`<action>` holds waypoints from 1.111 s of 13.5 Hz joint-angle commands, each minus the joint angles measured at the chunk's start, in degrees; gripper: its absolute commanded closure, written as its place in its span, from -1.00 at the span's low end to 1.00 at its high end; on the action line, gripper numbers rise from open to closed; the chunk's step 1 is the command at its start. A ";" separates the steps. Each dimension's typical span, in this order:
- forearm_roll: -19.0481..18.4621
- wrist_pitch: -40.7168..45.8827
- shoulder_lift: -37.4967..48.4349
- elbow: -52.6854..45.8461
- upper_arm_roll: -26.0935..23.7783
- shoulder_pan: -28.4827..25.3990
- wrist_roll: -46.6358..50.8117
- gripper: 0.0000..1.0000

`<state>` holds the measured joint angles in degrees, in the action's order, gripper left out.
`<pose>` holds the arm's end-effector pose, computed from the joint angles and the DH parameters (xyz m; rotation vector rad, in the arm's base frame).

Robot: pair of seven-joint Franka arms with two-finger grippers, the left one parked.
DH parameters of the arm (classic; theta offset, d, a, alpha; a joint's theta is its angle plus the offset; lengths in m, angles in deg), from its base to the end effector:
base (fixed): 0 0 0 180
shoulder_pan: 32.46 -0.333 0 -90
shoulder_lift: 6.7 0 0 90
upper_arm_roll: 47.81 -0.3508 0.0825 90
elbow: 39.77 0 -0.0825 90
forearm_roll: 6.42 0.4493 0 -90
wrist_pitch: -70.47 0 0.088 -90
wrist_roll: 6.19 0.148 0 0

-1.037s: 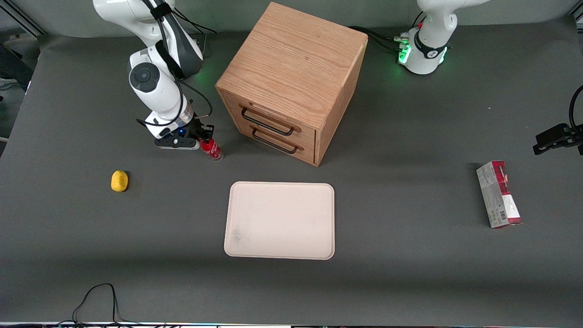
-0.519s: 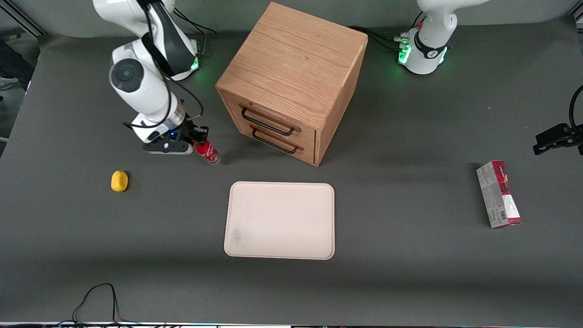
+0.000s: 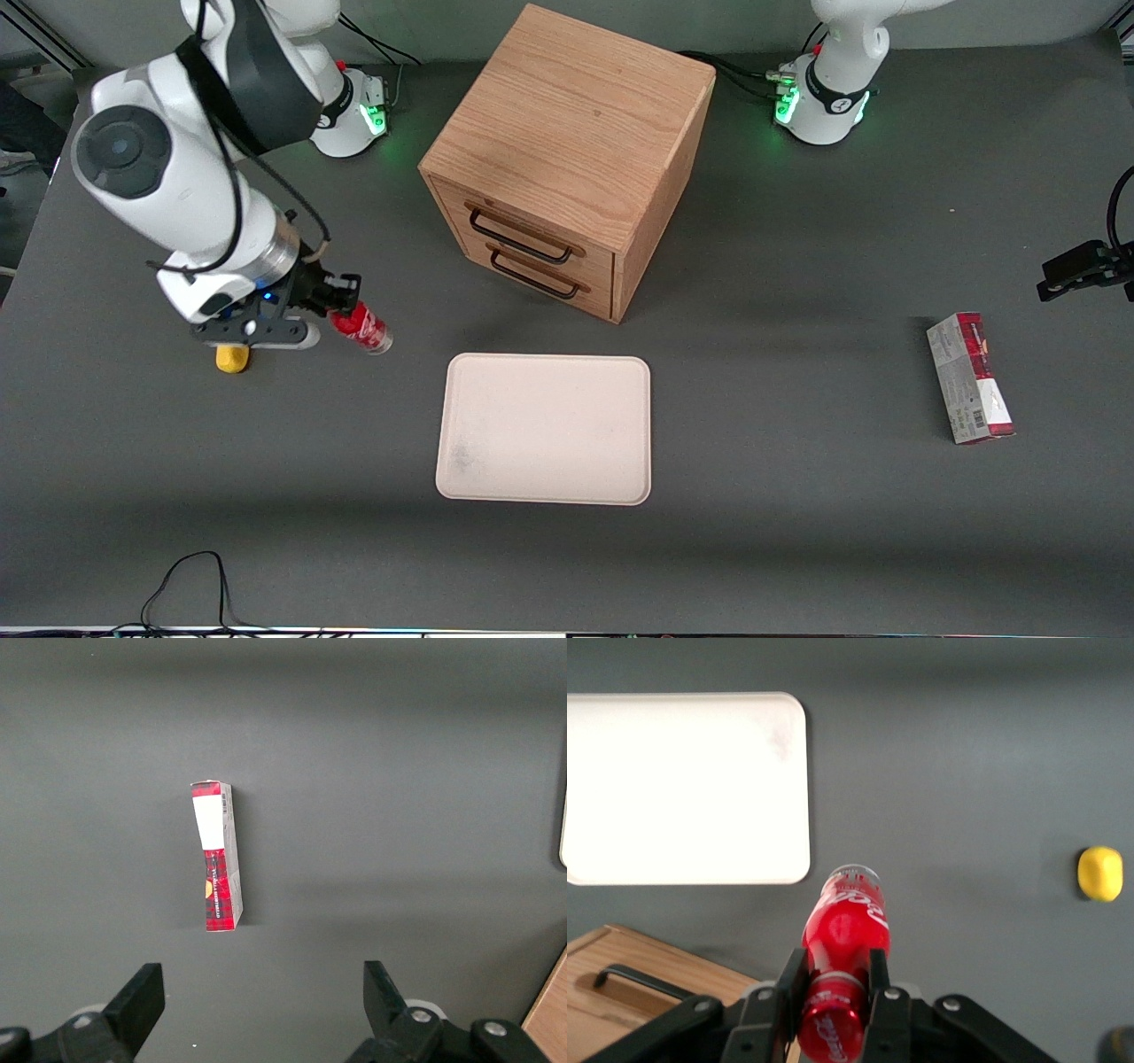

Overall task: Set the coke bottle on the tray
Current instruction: 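Lift the bottle and carry it with the right gripper to the white tray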

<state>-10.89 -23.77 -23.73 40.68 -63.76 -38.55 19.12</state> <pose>0.6757 0.2363 0.5215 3.1242 -0.0927 -0.0669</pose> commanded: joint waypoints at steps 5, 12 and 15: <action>-5.18 -1.98 -21.44 -23.67 -5.93 -1.20 -1.84 0.78; -15.66 -14.29 -31.83 -21.92 -7.61 -3.49 -1.41 0.65; -16.01 -19.04 -32.27 -18.49 -7.52 -3.49 -1.06 0.62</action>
<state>-25.22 -40.58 -56.20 21.25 -70.50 -42.15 18.03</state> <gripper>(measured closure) 0.683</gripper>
